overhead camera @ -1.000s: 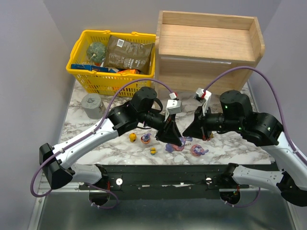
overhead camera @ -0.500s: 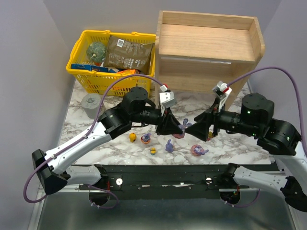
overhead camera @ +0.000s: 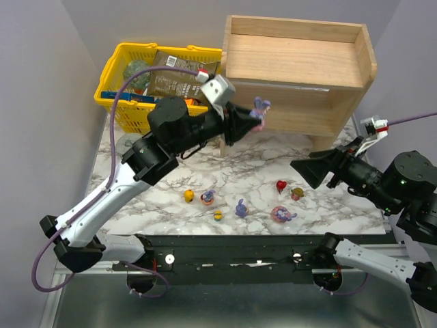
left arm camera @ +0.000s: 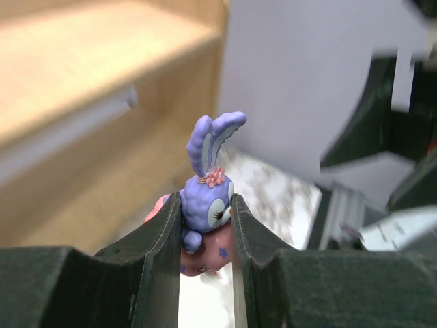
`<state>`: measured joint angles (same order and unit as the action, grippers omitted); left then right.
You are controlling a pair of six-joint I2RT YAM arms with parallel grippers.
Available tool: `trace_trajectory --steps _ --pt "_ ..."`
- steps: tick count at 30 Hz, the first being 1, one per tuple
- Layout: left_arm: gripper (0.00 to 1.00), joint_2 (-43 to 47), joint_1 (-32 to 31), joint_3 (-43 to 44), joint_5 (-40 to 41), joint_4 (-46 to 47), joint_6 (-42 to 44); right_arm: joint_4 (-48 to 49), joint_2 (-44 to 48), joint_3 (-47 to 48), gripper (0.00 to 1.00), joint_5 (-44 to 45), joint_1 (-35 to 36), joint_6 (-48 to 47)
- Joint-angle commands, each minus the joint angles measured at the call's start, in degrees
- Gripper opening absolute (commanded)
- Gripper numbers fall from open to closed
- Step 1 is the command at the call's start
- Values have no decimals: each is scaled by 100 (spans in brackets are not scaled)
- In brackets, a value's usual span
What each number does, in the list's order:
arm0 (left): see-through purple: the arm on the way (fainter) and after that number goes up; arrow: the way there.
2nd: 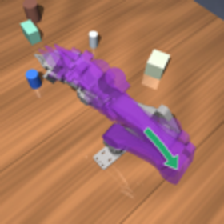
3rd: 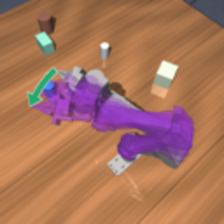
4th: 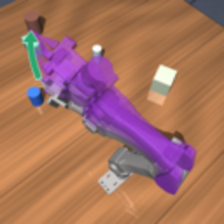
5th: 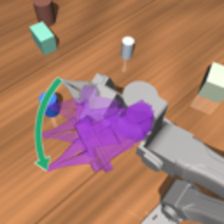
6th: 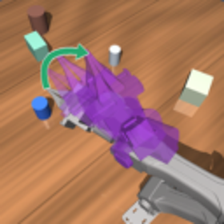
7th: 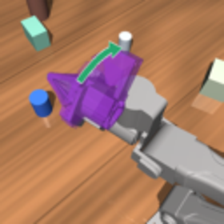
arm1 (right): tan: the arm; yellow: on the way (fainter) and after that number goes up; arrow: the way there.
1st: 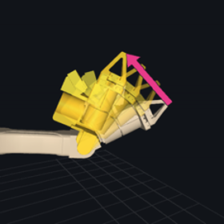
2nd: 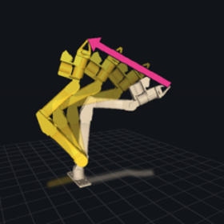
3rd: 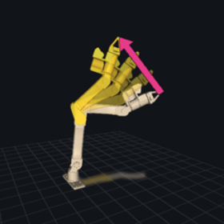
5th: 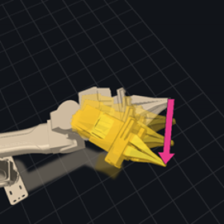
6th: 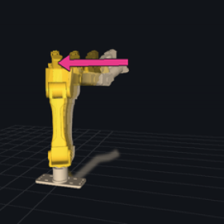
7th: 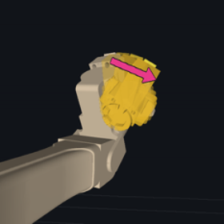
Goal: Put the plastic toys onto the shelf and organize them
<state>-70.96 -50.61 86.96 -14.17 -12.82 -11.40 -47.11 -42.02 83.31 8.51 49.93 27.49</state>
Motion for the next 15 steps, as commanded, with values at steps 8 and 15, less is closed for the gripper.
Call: trace_trajectory --steps 8,15 --pt "0 -1499 736 2026 610 1256 226 -52 598 -1324 90 441 25 828" --pt "0 -2474 1202 2949 -638 939 375 -96 906 -1765 90 397 25 1048"
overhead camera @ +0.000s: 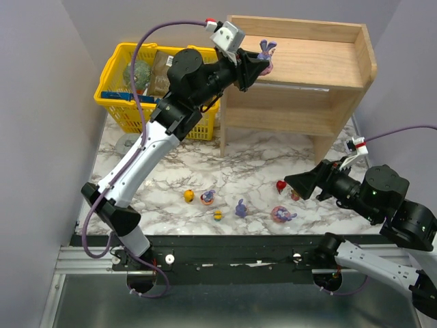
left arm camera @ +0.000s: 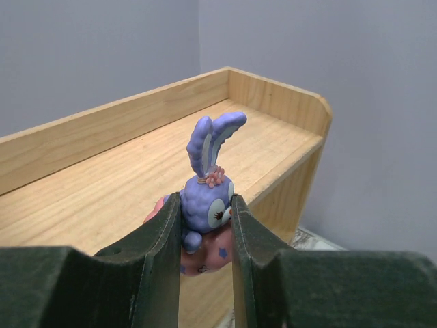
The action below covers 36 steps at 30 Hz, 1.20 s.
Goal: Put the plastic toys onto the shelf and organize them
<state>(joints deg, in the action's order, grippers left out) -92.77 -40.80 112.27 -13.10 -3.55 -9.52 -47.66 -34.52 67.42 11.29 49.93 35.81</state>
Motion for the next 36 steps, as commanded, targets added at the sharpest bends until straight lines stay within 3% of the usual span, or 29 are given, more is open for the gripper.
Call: trace_trajectory --steps 1,9,21,29,34,36 --pt "0 -346 265 488 -894 -22 222 -68 165 -202 90 119 34 224" --pt "0 -619 555 568 -1335 83 47 -147 122 -291 90 128 25 233" --pt "0 -769 590 313 -967 267 -235 -103 16 -343 91 198 25 207" --pt "0 -892 590 287 -659 224 28 -86 16 -378 91 233 25 216" --pt "11 -944 582 313 -588 118 169 -51 7 -396 91 269 25 216" --pt "22 -971 582 366 -553 48 205 -42 -2 -396 91 286 34 216"
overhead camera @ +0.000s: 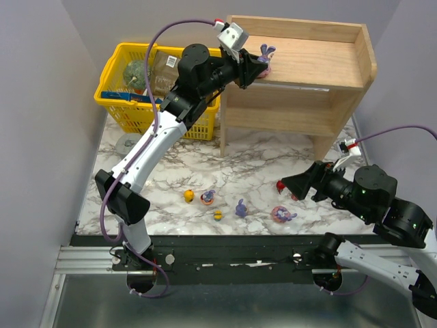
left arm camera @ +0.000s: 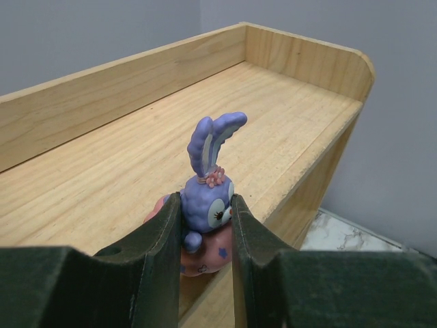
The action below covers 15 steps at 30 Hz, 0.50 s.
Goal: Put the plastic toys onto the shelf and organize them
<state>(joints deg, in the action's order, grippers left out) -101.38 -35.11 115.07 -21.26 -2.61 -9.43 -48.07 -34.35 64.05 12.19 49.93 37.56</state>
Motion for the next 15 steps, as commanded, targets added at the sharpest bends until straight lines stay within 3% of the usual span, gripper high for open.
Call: trace_trajectory --steps 1,2,5,15 --pt "28 -110 13 121 280 -73 213 9 -28 -51 91 179 25 41" --pt "37 -110 13 130 306 -90 222 17 -37 -51 91 170 25 41" --pt "51 -118 4 165 341 -82 249 44 -81 -51 91 162 25 32" --pt "75 -5 -13 200 421 -3 319 114 -125 -68 91 126 25 76"
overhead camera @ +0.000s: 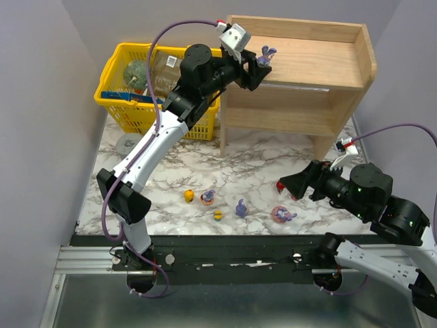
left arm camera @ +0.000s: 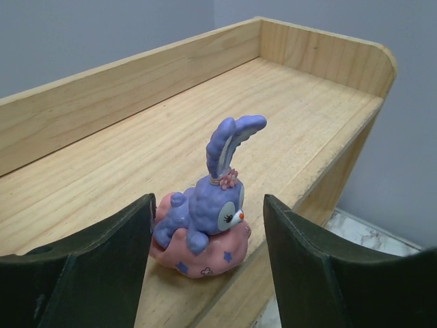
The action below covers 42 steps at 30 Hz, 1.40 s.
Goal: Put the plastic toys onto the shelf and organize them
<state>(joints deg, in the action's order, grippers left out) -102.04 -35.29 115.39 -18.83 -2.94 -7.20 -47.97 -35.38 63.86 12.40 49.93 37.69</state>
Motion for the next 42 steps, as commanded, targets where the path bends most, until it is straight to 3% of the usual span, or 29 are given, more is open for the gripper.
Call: trace_trajectory --steps 1,5,19,25,30,35,38,42 --pt "76 70 -4 168 178 39 105 112 -22 -49 91 96 34 63" --pt "85 176 -31 202 99 197 114 94 -127 -5 91 69 25 98" --pt "89 694 -215 124 924 268 -220 121 -251 -49 91 -1 25 186" --pt "78 1010 -321 -104 1118 171 -834 42 -242 -66 91 60 34 300" --pt "61 1081 -435 -245 715 22 -1371 -11 -207 -110 91 69 25 353" --pt "54 967 -821 -368 617 13 -1626 -64 -215 -128 91 87 25 388" --pt "45 809 -1084 -229 1555 -276 -1679 -90 -198 -136 91 69 25 441" --pt "44 580 -1331 88 2690 -593 -1688 -125 -128 -189 91 43 25 511"
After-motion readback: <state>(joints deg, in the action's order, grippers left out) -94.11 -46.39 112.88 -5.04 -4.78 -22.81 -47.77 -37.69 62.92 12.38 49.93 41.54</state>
